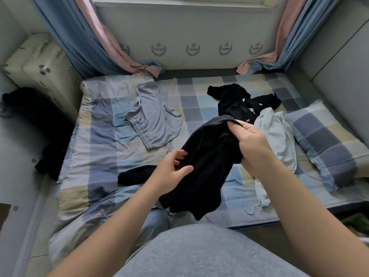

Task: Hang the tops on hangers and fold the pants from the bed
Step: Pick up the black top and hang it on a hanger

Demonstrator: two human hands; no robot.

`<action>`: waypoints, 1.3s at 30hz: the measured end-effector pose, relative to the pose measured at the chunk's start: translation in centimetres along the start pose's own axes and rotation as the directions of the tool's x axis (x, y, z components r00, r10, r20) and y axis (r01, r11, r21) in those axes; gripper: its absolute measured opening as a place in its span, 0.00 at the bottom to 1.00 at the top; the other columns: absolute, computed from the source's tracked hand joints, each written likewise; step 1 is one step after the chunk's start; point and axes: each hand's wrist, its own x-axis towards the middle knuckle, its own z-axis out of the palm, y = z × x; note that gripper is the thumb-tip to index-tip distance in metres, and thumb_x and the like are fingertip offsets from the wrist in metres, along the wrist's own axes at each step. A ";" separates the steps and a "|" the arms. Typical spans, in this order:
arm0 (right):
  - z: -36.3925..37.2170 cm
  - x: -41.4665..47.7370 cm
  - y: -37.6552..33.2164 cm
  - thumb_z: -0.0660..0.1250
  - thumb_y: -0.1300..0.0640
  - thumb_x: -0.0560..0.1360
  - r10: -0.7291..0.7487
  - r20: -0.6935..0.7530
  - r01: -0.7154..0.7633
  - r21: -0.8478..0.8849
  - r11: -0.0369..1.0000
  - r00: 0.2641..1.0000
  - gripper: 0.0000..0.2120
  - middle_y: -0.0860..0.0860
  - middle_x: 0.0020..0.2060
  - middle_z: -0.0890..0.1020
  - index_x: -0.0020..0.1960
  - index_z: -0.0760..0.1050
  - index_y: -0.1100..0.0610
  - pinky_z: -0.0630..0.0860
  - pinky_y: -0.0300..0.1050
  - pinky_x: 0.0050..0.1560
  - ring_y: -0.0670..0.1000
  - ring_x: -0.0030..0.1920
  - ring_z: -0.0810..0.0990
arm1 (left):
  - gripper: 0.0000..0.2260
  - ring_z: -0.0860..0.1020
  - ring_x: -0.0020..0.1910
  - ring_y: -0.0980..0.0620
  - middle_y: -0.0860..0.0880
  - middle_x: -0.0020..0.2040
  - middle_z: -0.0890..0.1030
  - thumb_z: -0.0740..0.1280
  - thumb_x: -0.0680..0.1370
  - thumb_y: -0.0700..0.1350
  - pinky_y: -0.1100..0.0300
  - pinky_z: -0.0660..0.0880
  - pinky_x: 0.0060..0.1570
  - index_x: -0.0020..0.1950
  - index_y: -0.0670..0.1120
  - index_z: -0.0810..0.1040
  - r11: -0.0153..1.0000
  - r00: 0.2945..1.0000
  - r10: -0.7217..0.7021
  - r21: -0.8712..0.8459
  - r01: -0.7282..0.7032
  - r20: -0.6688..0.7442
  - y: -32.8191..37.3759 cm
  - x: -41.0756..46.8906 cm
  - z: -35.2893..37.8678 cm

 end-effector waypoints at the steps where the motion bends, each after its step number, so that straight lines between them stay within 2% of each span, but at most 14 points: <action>1: -0.7 -0.6 0.0 0.61 0.56 0.84 0.008 -0.035 -0.007 0.013 1.000 0.999 0.13 0.58 0.50 0.86 0.54 0.84 0.58 0.83 0.45 0.43 0.55 0.50 0.86 | 0.17 0.76 0.58 0.58 0.57 0.61 0.76 0.73 0.77 0.52 0.61 0.73 0.55 0.63 0.61 0.73 0.999 1.000 0.022 0.046 -0.023 0.011 0.0 0.6 0.6; 3: -2.2 -1.9 0.2 0.61 0.55 0.84 0.037 -0.118 -0.029 0.064 0.998 0.992 0.14 0.57 0.50 0.86 0.51 0.85 0.54 0.82 0.45 0.42 0.53 0.50 0.86 | 0.18 0.76 0.59 0.54 0.56 0.61 0.76 0.73 0.76 0.51 0.58 0.73 0.59 0.65 0.58 0.74 0.988 0.998 0.043 0.148 -0.049 0.045 0.2 1.8 2.1; 7: -6.3 -5.3 0.8 0.59 0.55 0.84 0.087 -0.308 -0.036 0.169 0.985 0.947 0.14 0.57 0.50 0.86 0.55 0.83 0.58 0.83 0.45 0.43 0.53 0.49 0.85 | 0.16 0.77 0.59 0.53 0.58 0.57 0.75 0.72 0.77 0.55 0.51 0.73 0.62 0.63 0.56 0.77 0.942 0.968 0.026 0.317 -0.108 0.249 0.5 3.2 6.1; 11: -10.3 -9.7 1.8 0.60 0.54 0.84 0.147 -0.478 -0.016 0.267 0.964 0.866 0.13 0.55 0.50 0.87 0.56 0.83 0.57 0.81 0.44 0.39 0.53 0.48 0.86 | 0.25 0.74 0.57 0.57 0.62 0.57 0.72 0.70 0.73 0.63 0.57 0.73 0.61 0.68 0.56 0.75 0.893 0.824 -0.028 0.384 -0.234 0.566 1.4 2.8 11.6; 13: -12.2 -12.0 2.6 0.61 0.53 0.83 0.179 -0.562 0.003 0.307 0.952 0.808 0.13 0.54 0.49 0.87 0.53 0.84 0.54 0.81 0.45 0.37 0.52 0.47 0.86 | 0.18 0.75 0.54 0.57 0.61 0.55 0.74 0.68 0.75 0.60 0.56 0.75 0.58 0.62 0.56 0.77 0.865 0.763 -0.019 0.394 -0.312 0.647 1.9 2.0 14.8; 15: -14.0 -14.4 3.5 0.62 0.52 0.83 0.208 -0.626 0.017 0.334 0.943 0.752 0.14 0.54 0.49 0.87 0.49 0.85 0.52 0.81 0.45 0.37 0.52 0.46 0.87 | 0.05 0.78 0.46 0.50 0.55 0.45 0.79 0.65 0.80 0.51 0.54 0.75 0.45 0.48 0.51 0.76 0.859 0.744 0.019 0.370 -0.354 0.668 2.4 1.1 17.5; 17: -15.7 -17.0 4.5 0.63 0.51 0.82 0.230 -0.690 0.044 0.355 0.934 0.686 0.14 0.53 0.49 0.87 0.46 0.86 0.49 0.82 0.48 0.39 0.52 0.47 0.87 | 0.08 0.77 0.38 0.47 0.50 0.37 0.78 0.61 0.81 0.46 0.54 0.70 0.36 0.43 0.47 0.74 0.888 0.758 0.017 0.338 -0.311 0.652 3.0 0.4 19.8; 22: -20.8 -24.5 7.8 0.67 0.51 0.80 0.278 -0.822 0.006 0.323 0.946 0.498 0.09 0.53 0.49 0.87 0.46 0.85 0.49 0.81 0.52 0.49 0.54 0.49 0.87 | 0.10 0.78 0.38 0.50 0.48 0.41 0.81 0.57 0.82 0.44 0.54 0.72 0.38 0.47 0.50 0.77 0.990 0.868 -0.017 0.132 -0.056 0.496 7.8 -1.0 23.9; 25: -23.8 -29.6 11.2 0.67 0.53 0.80 0.327 -0.846 -0.194 0.268 0.944 0.421 0.09 0.56 0.49 0.86 0.45 0.82 0.54 0.79 0.54 0.55 0.56 0.49 0.85 | 0.12 0.78 0.40 0.44 0.38 0.42 0.81 0.58 0.80 0.47 0.49 0.75 0.41 0.49 0.44 0.80 0.999 0.841 0.032 -0.001 -0.037 0.540 12.1 -3.3 27.1; 28: -25.8 -35.0 14.9 0.64 0.56 0.82 0.403 -0.798 -0.398 0.226 0.889 0.448 0.06 0.55 0.42 0.83 0.50 0.78 0.56 0.77 0.50 0.45 0.55 0.41 0.80 | 0.13 0.82 0.45 0.39 0.38 0.46 0.83 0.60 0.80 0.48 0.46 0.77 0.46 0.50 0.42 0.82 0.991 0.728 0.124 -0.048 -0.124 0.674 15.7 -7.0 31.1; 31: -27.0 -39.9 16.8 0.66 0.54 0.81 0.431 -0.756 -0.422 0.225 0.878 0.492 0.05 0.54 0.41 0.84 0.55 0.77 0.54 0.78 0.46 0.41 0.52 0.39 0.82 | 0.11 0.79 0.39 0.52 0.43 0.40 0.81 0.62 0.82 0.45 0.56 0.73 0.42 0.46 0.43 0.81 0.973 0.591 0.167 -0.036 -0.227 0.789 17.9 -11.6 35.5; 36: -28.3 -46.5 18.1 0.73 0.49 0.75 0.154 -0.712 -0.176 0.044 0.983 0.685 0.22 0.43 0.60 0.81 0.66 0.71 0.39 0.74 0.45 0.61 0.43 0.64 0.76 | 0.12 0.71 0.32 0.56 0.52 0.32 0.73 0.63 0.80 0.42 0.65 0.67 0.34 0.40 0.37 0.74 0.947 0.328 0.123 -0.012 -0.321 0.937 20.1 -20.9 41.9; 38: -28.4 -48.6 18.9 0.73 0.53 0.76 0.109 -0.687 -0.106 0.047 0.993 0.719 0.18 0.43 0.59 0.82 0.64 0.75 0.42 0.75 0.46 0.62 0.44 0.64 0.77 | 0.12 0.72 0.31 0.56 0.52 0.31 0.74 0.63 0.81 0.41 0.67 0.67 0.33 0.38 0.39 0.75 0.941 0.263 0.131 -0.037 -0.336 0.956 21.6 -23.9 44.2; 39: -28.4 -49.5 19.4 0.72 0.56 0.77 0.095 -0.720 -0.088 0.047 0.995 0.688 0.14 0.44 0.56 0.84 0.61 0.78 0.45 0.76 0.47 0.61 0.45 0.62 0.79 | 0.12 0.72 0.32 0.54 0.49 0.32 0.75 0.63 0.80 0.42 0.66 0.68 0.35 0.39 0.38 0.75 0.934 0.223 0.138 -0.051 -0.353 0.965 22.5 -25.2 45.2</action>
